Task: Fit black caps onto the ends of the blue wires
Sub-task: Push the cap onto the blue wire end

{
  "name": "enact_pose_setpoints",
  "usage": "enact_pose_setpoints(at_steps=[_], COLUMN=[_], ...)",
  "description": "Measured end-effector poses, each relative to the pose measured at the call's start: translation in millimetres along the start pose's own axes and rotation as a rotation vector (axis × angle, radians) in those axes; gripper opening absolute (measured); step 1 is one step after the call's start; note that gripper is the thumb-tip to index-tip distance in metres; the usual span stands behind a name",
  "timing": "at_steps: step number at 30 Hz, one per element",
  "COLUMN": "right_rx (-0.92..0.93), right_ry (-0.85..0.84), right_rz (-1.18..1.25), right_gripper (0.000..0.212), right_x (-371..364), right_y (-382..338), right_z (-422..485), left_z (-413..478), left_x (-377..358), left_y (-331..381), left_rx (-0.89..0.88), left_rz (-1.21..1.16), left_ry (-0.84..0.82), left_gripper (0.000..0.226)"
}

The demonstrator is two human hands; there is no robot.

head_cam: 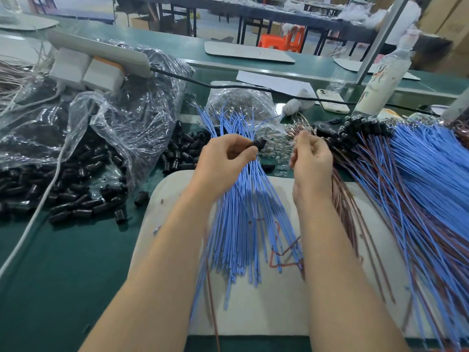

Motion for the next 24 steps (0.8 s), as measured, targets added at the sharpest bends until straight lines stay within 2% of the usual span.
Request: enact_pose_setpoints(at_steps=[3, 7, 10, 17, 24], right_rx=[0.025, 0.032, 0.115, 0.415, 0.535], right_ry=[-0.169, -0.269, -0.346, -0.36, -0.351], right_rz=[-0.02, -0.05, -0.098, -0.281, -0.356], right_gripper=[0.014, 0.012, 0.012, 0.01, 0.013], right_x=[-30.5, -34.9, -42.2, -51.5, -55.3], right_y=[-2.5, -9.3, -19.6, -44.9, -52.4], right_z=[-11.6, -17.6, -27.5, -41.2, -49.1], left_z=[-0.6, -3.6, -3.5, -2.2, -5.1], left_x=[1.9, 11.4, 12.1, 14.0, 10.6], left_y=[1.8, 8.6, 8.9, 8.4, 12.9], left_rx=[-0.06, -0.158, -0.169, -0.163, -0.16], left_rz=[0.035, 0.058, 0.048, 0.01, 0.005], left_ry=[0.077, 0.155, 0.176, 0.186, 0.16], left_gripper=[0.012, 0.016, 0.016, 0.019, 0.02])
Point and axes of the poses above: each hand's wrist, its own z-axis towards the middle knuckle, its own x-axis out of the back of the hand, y = z × x, the point moved 9 cm from there along z, towards the middle knuckle, and after that the axes turned 2 degrees about y, right-handed, at the moved point
